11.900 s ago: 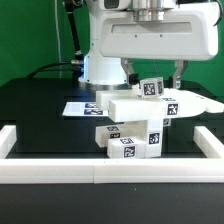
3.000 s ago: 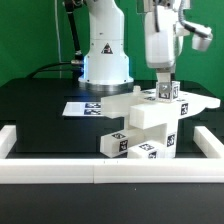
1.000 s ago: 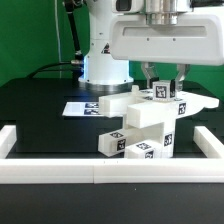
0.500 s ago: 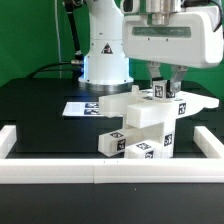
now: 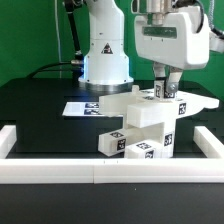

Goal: Assemble chair

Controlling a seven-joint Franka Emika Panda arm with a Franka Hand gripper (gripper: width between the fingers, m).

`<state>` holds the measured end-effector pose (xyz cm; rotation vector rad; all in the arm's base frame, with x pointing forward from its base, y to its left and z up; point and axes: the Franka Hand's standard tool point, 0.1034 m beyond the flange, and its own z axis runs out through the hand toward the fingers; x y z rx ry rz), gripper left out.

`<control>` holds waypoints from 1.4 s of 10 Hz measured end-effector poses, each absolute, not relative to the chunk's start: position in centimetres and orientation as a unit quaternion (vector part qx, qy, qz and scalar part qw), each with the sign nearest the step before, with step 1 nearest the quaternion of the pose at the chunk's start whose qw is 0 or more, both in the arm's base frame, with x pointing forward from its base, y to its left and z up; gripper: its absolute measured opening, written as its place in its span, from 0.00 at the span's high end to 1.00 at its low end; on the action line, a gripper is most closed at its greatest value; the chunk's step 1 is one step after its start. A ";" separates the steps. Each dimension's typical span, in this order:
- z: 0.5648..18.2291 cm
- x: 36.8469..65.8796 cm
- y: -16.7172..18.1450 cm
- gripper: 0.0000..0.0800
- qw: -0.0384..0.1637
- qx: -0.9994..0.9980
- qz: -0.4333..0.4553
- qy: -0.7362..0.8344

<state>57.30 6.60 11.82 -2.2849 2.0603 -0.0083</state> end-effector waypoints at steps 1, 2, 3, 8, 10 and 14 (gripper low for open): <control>11.8 57.3 6.6 0.64 0.033 -0.719 -0.002 0.694; 11.8 57.3 6.6 0.64 0.033 -0.702 -0.001 0.712; 11.8 57.3 6.7 0.64 0.033 -0.690 0.000 0.723; 11.8 57.3 7.0 0.64 0.037 -0.571 0.009 0.820; 11.8 57.3 7.2 0.64 0.039 -0.522 0.014 0.852; 11.8 57.2 7.0 0.26 0.037 -0.569 0.016 0.821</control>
Offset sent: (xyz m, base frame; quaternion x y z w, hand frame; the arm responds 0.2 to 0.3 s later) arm 0.0000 0.0000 0.0000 0.0000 0.0000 0.1938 0.9810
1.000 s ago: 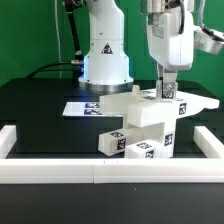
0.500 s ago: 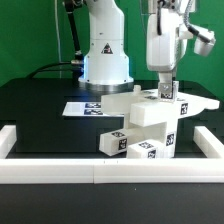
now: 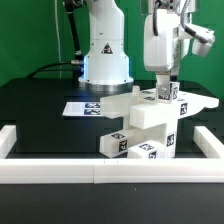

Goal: Assemble chair

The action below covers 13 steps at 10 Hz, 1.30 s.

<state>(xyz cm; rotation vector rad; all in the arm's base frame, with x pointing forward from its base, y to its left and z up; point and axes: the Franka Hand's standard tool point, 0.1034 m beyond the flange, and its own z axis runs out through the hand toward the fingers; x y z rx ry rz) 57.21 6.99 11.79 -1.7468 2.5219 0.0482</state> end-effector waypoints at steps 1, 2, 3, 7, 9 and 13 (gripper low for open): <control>11.9 57.2 7.1 0.20 0.034 -0.579 0.020 0.815; 12.0 57.3 7.1 0.20 0.033 -0.627 0.015 0.778; 12.1 57.4 7.1 0.19 0.031 -0.681 0.009 0.732; 12.1 57.8 7.2 0.19 0.022 -0.821 0.003 0.571; 12.0 57.8 6.9 0.19 0.020 -0.874 0.002 0.485; 11.7 57.7 6.8 0.19 0.013 -0.926 -0.001 0.376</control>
Offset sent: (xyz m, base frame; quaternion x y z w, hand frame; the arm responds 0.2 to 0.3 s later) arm 0.0139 0.0091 0.0032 -0.0437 0.0181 -0.3389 0.9396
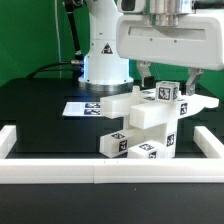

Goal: Assemble chair

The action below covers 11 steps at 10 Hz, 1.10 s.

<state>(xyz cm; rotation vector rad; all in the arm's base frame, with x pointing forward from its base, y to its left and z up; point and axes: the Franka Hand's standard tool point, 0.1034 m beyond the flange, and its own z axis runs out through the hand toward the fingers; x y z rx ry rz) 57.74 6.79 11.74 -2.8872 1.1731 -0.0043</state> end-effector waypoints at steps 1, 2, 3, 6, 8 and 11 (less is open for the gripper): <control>11.7 57.8 6.7 0.24 0.013 -0.937 -0.002 0.350; 11.7 57.8 6.7 0.24 0.013 -0.936 -0.002 0.351; 11.7 57.8 6.7 0.43 0.013 -0.936 -0.002 0.352; 11.7 57.8 6.6 0.64 0.013 -0.931 -0.002 0.366; 11.7 57.8 6.7 0.64 0.013 -0.900 -0.001 0.436; 11.7 57.7 6.7 0.64 0.013 -0.848 0.001 0.529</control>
Offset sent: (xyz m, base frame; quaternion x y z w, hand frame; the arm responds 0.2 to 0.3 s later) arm 0.0000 0.0000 0.0000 0.0000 0.0000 0.0000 1.0000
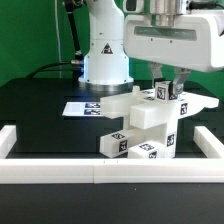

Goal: Assemble chair

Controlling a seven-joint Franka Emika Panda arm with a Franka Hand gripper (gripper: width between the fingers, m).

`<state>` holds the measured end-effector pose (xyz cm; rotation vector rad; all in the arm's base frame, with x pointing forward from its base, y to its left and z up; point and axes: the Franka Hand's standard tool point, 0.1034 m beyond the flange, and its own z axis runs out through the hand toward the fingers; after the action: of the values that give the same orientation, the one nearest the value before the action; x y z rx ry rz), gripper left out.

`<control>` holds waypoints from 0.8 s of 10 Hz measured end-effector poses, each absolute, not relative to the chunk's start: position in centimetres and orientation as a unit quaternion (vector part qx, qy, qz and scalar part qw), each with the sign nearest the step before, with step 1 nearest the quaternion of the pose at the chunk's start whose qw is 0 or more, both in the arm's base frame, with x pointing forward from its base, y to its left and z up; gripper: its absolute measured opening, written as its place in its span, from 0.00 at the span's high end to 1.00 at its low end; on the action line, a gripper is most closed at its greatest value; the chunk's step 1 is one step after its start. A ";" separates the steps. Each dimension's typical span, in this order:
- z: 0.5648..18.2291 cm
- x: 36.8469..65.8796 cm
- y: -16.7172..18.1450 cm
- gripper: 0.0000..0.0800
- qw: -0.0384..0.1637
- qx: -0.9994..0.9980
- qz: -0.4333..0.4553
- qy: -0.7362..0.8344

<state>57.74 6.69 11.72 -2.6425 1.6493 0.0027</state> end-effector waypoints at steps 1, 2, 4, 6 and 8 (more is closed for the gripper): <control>11.7 57.7 6.7 0.64 0.013 -0.830 0.001 0.558; 11.7 57.7 6.7 0.64 0.013 -0.813 0.002 0.582; 11.7 57.7 6.7 0.64 0.013 -0.771 0.003 0.636; 11.7 57.7 6.8 0.64 0.013 -0.722 0.004 0.691; 11.7 57.7 6.8 0.64 0.013 -0.692 0.005 0.722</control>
Offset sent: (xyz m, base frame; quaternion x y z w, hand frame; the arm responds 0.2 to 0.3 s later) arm 0.0000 0.0000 0.0000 0.0000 0.0000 0.1938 0.9810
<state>57.70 6.83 11.66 -2.1558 2.2500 0.0147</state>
